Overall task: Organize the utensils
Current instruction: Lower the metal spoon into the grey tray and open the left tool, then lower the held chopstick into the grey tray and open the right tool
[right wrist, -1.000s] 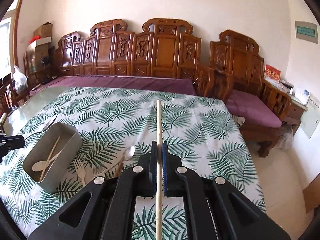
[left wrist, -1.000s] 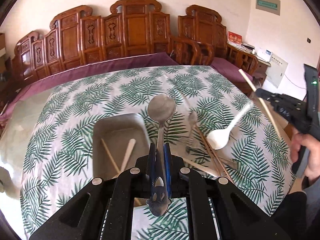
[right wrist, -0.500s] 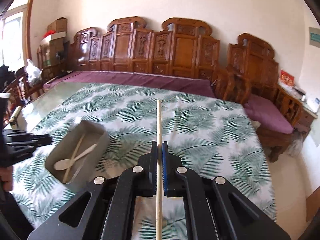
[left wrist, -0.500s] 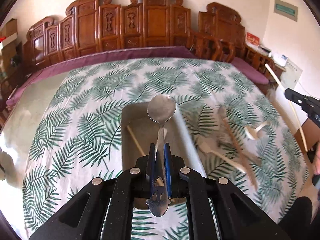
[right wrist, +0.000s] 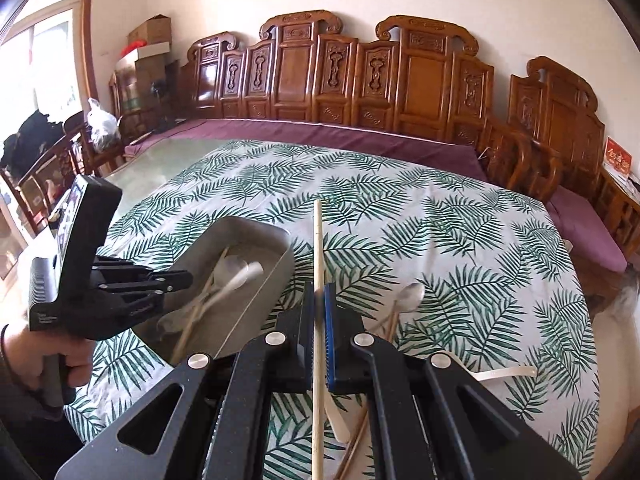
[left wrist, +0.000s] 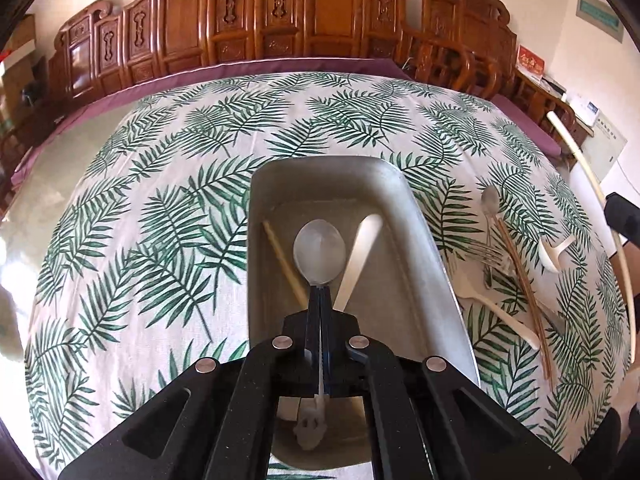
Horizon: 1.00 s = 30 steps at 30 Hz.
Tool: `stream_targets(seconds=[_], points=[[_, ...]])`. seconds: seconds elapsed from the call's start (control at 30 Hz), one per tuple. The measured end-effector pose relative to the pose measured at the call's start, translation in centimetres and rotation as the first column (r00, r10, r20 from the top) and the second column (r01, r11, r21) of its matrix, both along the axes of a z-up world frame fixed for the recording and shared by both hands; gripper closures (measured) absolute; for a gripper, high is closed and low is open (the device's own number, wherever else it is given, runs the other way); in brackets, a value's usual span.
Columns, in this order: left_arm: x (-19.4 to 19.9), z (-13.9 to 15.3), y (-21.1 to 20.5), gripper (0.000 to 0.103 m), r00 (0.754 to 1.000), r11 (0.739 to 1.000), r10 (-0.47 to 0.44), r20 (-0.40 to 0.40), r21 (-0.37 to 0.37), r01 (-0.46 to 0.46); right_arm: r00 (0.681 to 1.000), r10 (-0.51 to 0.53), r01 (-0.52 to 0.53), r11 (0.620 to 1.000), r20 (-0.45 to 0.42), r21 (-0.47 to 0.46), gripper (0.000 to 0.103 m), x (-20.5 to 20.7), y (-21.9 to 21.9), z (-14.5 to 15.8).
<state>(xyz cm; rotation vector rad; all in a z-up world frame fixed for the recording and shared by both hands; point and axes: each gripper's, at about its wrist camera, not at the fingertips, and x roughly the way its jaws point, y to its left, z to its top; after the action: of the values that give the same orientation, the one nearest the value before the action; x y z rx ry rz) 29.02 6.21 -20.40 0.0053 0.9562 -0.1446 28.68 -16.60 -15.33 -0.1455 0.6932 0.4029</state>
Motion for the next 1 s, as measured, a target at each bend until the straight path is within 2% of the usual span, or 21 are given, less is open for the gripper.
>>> stream_targets(seconds=[0.23,0.4,0.73,0.83,1.0], points=[[-0.2,0.7,0.5,0.103,1.000,1.000,-0.001,0.020,-0.029,0.002,1.000,0.018,-0.018,1.000,-0.024,0.020,0.097,0.0,1.0,-0.3],[-1.0,2.2,1.7,0.103,0.998,0.999,0.011,0.067,-0.033,-0.009,0.998,0.057,-0.056,0.998,-0.040,0.037,0.097,0.0,3.3,-0.7],[-1.5,3.5,4.2,0.103,0.993,0.998,0.050,0.103,-0.045,-0.045,0.988,0.116,-0.106,0.989,-0.104,0.099,0.097,2.1,7.8,-2.2],[-1.5,3.7,5.2,0.097,0.992,0.996,0.069,0.108,-0.055,-0.064,0.985,0.124,-0.110,0.987,-0.120,0.113,0.097,2.8,8.8,-2.8],[-1.7,4.0,6.9,0.076,0.987,0.993,0.103,0.120,-0.073,-0.095,0.983,0.126,-0.110,0.986,-0.130,0.125,0.097,3.7,10.4,-3.1]])
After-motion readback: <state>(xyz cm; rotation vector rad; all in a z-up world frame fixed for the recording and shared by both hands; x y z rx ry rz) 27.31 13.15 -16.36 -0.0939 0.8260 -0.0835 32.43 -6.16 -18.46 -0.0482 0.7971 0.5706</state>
